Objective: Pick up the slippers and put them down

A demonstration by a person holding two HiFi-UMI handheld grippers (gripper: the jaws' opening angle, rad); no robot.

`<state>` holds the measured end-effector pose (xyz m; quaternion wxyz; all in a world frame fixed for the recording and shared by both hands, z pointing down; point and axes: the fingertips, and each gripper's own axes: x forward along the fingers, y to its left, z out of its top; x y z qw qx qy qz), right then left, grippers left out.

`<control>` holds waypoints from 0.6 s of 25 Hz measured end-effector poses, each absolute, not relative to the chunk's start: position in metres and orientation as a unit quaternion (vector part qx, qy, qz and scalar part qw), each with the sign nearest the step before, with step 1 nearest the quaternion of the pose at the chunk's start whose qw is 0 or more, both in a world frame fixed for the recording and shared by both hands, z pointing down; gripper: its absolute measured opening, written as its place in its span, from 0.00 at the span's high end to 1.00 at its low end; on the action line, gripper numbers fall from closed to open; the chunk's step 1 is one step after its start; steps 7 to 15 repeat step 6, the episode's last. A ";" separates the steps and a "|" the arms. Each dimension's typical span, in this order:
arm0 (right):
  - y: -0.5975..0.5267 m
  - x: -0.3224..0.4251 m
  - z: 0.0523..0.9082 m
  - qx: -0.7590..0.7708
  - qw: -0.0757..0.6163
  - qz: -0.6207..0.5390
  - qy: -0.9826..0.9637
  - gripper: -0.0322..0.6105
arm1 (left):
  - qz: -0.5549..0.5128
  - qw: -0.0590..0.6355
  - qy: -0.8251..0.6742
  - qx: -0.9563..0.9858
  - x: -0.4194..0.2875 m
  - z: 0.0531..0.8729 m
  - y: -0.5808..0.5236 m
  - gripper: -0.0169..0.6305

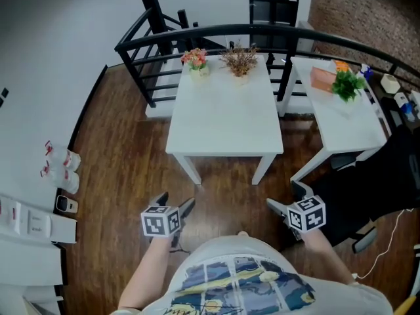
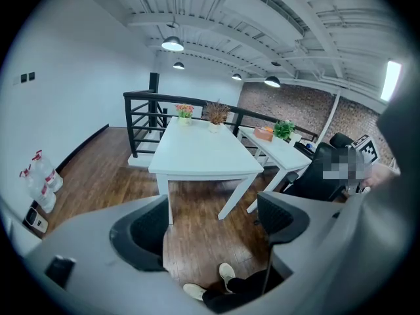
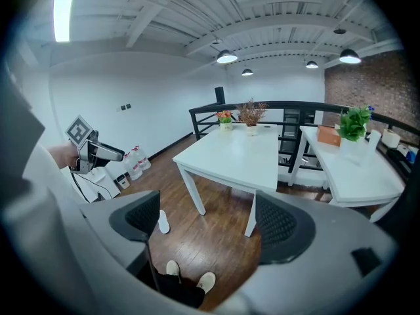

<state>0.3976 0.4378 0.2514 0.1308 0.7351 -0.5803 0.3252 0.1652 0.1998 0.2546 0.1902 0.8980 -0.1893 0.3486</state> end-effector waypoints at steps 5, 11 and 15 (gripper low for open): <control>0.438 0.391 0.255 0.733 0.134 0.330 -0.580 0.22 | 0.350 0.196 -0.191 0.896 0.157 0.258 0.199 0.33; 0.437 0.391 0.255 0.732 0.135 0.330 -0.580 0.22 | 0.349 0.196 -0.192 0.896 0.157 0.258 0.198 0.33; 0.437 0.391 0.255 0.732 0.135 0.330 -0.580 0.22 | 0.349 0.196 -0.192 0.896 0.157 0.258 0.198 0.33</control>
